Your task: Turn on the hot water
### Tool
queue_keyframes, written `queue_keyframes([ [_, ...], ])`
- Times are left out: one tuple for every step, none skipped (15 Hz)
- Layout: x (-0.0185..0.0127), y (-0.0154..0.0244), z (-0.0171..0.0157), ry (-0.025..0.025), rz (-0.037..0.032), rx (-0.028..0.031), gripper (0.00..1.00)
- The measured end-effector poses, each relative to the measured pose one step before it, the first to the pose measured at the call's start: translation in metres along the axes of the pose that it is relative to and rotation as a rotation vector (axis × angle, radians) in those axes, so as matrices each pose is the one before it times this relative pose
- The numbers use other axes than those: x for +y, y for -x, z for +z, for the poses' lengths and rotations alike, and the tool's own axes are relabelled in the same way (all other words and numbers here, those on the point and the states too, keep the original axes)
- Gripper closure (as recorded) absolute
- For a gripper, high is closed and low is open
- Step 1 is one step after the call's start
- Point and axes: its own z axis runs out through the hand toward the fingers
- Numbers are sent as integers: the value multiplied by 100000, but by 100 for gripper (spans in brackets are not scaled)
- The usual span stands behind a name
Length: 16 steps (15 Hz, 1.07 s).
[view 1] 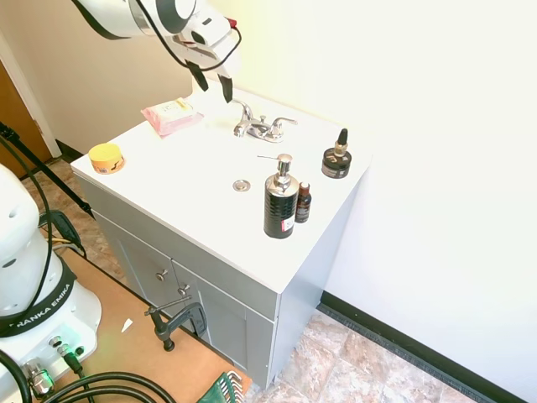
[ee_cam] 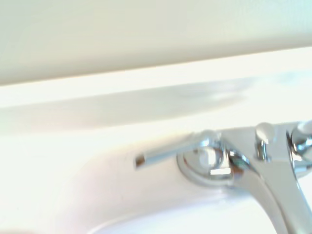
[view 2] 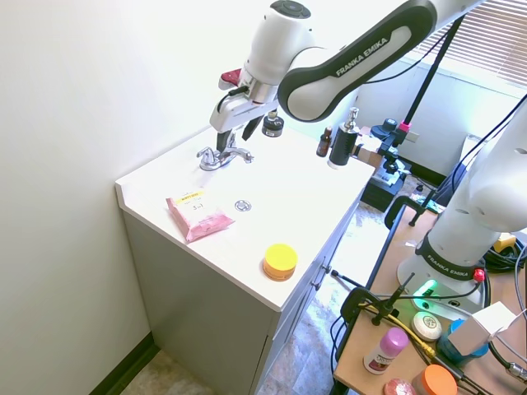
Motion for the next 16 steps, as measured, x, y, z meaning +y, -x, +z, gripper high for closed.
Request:
queue_keyframes([
  [-707,-176,600,-14,381,2164,0],
  [-660,-152,400,-303,199,2097,0],
  [-628,-128,319,-503,-775,2816,0],
  [-420,-173,481,-266,-155,2871,0],
  [-294,-48,722,151,-44,1534,0],
  [-208,53,901,535,-39,409,0],
  [-168,204,952,693,-156,-363,0],
  [-114,211,896,666,-250,-357,0],
  [-278,17,539,74,-139,208,0],
  [-169,70,448,330,-296,29,0],
  [-186,25,352,408,-216,18,0],
  [-114,13,347,825,-44,-11,0],
  [-75,-116,176,1293,261,275,0],
  [58,-139,108,2480,264,241,0],
  [204,-125,159,3085,54,-541,0],
  [271,-210,138,3197,-906,-797,0],
])
